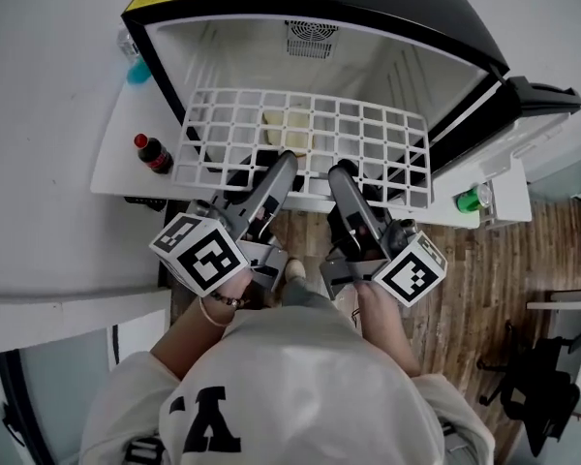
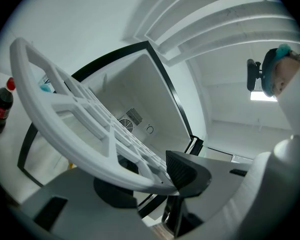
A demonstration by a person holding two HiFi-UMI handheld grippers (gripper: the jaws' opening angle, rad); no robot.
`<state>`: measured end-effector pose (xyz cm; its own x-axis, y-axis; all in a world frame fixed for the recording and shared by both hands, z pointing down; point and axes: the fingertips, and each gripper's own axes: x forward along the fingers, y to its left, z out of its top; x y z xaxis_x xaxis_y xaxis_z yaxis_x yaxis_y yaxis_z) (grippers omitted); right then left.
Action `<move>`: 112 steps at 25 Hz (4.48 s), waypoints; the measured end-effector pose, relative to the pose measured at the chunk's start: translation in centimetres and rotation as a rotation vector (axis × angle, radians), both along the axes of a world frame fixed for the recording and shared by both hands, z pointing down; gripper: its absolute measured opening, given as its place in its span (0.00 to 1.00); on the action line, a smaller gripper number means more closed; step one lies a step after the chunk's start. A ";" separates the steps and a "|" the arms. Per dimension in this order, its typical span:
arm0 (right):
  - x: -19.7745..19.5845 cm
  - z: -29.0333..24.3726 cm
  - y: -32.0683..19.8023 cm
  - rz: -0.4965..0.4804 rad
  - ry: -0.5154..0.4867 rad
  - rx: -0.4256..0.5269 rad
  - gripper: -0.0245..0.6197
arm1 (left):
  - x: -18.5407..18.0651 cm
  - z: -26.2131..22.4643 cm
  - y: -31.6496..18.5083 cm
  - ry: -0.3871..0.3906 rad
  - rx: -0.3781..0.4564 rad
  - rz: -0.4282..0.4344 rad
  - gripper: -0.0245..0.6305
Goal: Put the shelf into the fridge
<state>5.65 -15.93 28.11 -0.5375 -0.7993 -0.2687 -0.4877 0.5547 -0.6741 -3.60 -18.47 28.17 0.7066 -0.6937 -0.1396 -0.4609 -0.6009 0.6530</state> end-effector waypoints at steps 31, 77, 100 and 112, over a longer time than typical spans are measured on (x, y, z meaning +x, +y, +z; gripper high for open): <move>-0.7 -2.1 0.0 0.011 -0.125 -0.005 0.27 | -0.1 -1.2 0.0 0.000 -0.065 0.009 0.32; 0.2 0.7 0.0 0.068 -0.355 -0.155 0.14 | -0.3 0.8 0.9 0.037 -0.172 -0.001 0.23; 0.6 0.9 -1.0 0.064 -0.409 -0.185 0.14 | 0.0 0.6 0.1 0.030 -0.152 0.012 0.23; 0.5 0.6 -1.3 0.066 -0.320 -0.149 0.14 | 0.1 0.6 -0.2 0.022 -0.129 0.001 0.23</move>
